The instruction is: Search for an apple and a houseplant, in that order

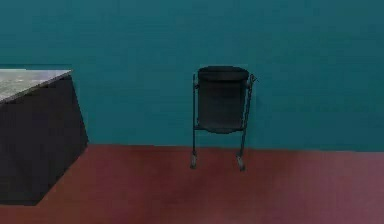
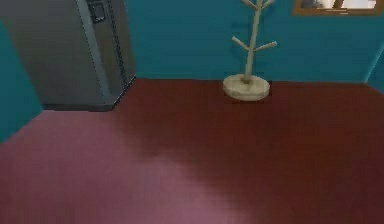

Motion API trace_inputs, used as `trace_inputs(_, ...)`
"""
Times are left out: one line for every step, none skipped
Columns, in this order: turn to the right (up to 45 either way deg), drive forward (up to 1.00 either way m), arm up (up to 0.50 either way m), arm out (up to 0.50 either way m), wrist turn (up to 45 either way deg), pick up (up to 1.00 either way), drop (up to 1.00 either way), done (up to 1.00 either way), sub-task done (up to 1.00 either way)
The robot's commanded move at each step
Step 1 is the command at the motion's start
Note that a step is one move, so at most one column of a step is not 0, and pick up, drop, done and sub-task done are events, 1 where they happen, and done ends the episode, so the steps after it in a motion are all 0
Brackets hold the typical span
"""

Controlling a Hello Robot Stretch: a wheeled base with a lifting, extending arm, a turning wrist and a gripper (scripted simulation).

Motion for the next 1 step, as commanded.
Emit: trace_inputs(-45.0, 0.00, 0.00, 0.00, 0.0, 0.00, 0.00, 0.00, 0.00)
